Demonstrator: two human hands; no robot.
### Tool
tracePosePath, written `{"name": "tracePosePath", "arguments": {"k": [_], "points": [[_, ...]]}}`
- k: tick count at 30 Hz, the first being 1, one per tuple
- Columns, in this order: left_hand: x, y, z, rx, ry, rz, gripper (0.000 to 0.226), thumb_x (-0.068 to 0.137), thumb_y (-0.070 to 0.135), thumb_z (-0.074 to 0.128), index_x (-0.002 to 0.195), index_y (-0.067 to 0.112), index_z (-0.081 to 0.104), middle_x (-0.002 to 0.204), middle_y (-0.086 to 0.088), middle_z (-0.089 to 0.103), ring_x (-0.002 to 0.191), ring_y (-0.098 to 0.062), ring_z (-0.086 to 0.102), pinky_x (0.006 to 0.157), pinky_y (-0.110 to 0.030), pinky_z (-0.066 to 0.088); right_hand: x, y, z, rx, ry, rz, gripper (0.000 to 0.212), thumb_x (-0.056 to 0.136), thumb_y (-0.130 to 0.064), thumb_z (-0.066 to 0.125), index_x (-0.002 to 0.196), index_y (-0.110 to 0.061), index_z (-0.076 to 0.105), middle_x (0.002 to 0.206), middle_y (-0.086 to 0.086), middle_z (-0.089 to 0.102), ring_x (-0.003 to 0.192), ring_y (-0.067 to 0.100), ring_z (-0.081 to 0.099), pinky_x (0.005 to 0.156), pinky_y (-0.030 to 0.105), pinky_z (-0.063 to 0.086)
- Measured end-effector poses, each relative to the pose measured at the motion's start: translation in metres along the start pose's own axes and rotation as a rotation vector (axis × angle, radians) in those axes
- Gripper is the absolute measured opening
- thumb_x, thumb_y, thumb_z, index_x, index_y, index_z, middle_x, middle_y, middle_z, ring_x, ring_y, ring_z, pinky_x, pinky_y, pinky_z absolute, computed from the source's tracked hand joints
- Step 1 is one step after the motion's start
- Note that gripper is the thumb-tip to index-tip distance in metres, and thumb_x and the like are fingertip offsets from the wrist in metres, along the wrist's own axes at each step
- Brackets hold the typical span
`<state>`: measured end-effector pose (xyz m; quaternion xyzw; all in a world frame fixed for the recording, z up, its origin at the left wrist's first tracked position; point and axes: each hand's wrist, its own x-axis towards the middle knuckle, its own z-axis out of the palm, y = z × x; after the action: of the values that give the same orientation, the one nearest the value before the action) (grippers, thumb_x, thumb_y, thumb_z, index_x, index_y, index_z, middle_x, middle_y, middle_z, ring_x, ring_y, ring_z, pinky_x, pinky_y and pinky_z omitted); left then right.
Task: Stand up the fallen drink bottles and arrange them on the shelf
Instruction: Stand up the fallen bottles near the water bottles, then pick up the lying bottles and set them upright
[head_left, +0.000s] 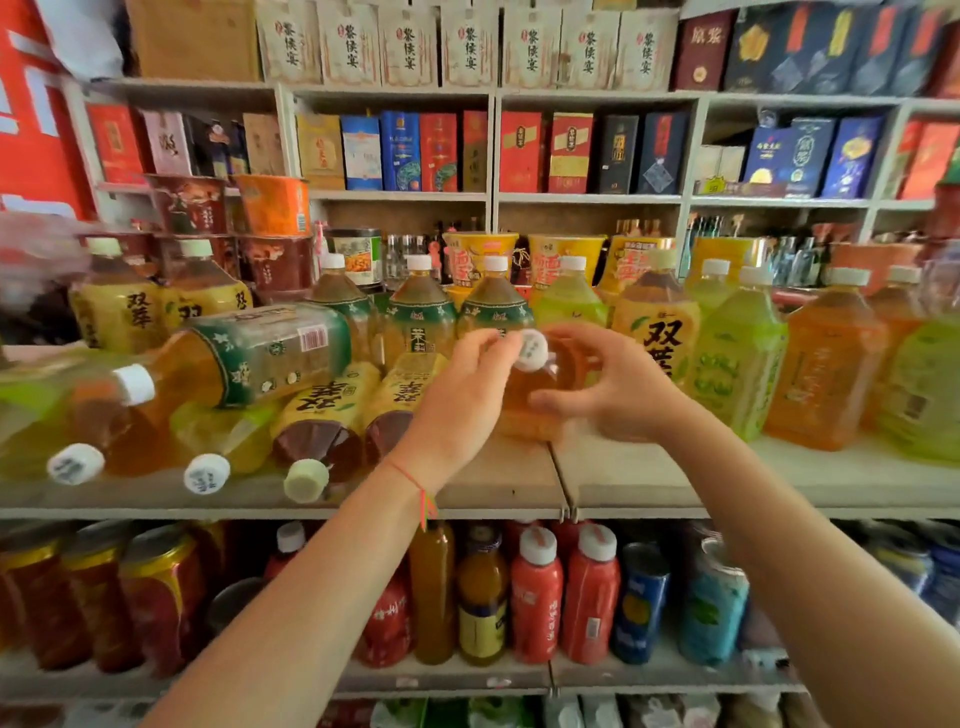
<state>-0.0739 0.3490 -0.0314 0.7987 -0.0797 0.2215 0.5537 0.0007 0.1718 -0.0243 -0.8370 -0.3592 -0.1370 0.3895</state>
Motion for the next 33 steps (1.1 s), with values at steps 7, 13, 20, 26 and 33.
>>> {"name": "tracePosePath", "arguments": {"k": [7, 13, 20, 26, 33], "points": [[0.010, -0.016, -0.051, 0.557, -0.002, 0.304, 0.035, 0.101, 0.038, 0.050, 0.130, 0.021, 0.060, 0.126, 0.003, 0.063, 0.118, -0.014, 0.054, 0.101, -0.032, 0.045, 0.036, 0.000, 0.028, 0.037, 0.496, 0.286, 0.053, 0.094, -0.045, 0.062, 0.141, -0.032, 0.044, 0.125, 0.001, 0.059, 0.103, 0.016, 0.063, 0.084, 0.040, 0.060], [0.010, -0.047, -0.065, 0.855, -0.170, 0.172, 0.049, 0.100, 0.049, 0.047, 0.141, 0.025, 0.050, 0.146, -0.002, 0.046, 0.137, -0.023, 0.038, 0.114, -0.043, 0.035, 0.035, -0.013, 0.055, -0.304, 0.642, 0.258, 0.059, 0.098, -0.024, 0.060, 0.150, -0.011, 0.034, 0.147, 0.017, 0.039, 0.135, 0.032, 0.041, 0.110, 0.046, 0.042], [0.010, -0.045, -0.067, 0.600, -0.045, 0.029, 0.050, 0.099, 0.037, 0.052, 0.145, 0.021, 0.041, 0.147, -0.007, 0.039, 0.123, -0.027, 0.051, 0.097, -0.035, 0.043, 0.027, -0.053, 0.079, -0.580, 0.080, -0.036, 0.054, 0.092, -0.011, 0.061, 0.142, -0.026, 0.048, 0.137, 0.001, 0.051, 0.127, 0.022, 0.045, 0.102, 0.038, 0.045], [0.012, -0.043, -0.072, 0.390, 0.099, 0.027, 0.043, 0.104, 0.036, 0.043, 0.143, 0.019, 0.044, 0.143, -0.006, 0.051, 0.126, -0.023, 0.052, 0.091, -0.031, 0.035, 0.019, -0.046, 0.096, -0.819, -0.201, -0.157, 0.099, 0.083, -0.035, 0.078, 0.157, -0.036, 0.013, 0.165, -0.006, 0.015, 0.147, 0.023, 0.022, 0.108, 0.042, 0.045], [0.012, -0.039, -0.072, 0.251, 0.148, 0.031, 0.045, 0.106, 0.045, 0.034, 0.137, 0.016, 0.048, 0.129, -0.002, 0.057, 0.107, -0.015, 0.050, 0.086, -0.031, 0.034, 0.025, -0.056, 0.109, -1.057, -0.234, -0.523, 0.093, 0.069, -0.009, 0.081, 0.149, -0.025, 0.037, 0.151, 0.009, 0.044, 0.137, 0.034, 0.041, 0.096, 0.047, 0.051]]}}
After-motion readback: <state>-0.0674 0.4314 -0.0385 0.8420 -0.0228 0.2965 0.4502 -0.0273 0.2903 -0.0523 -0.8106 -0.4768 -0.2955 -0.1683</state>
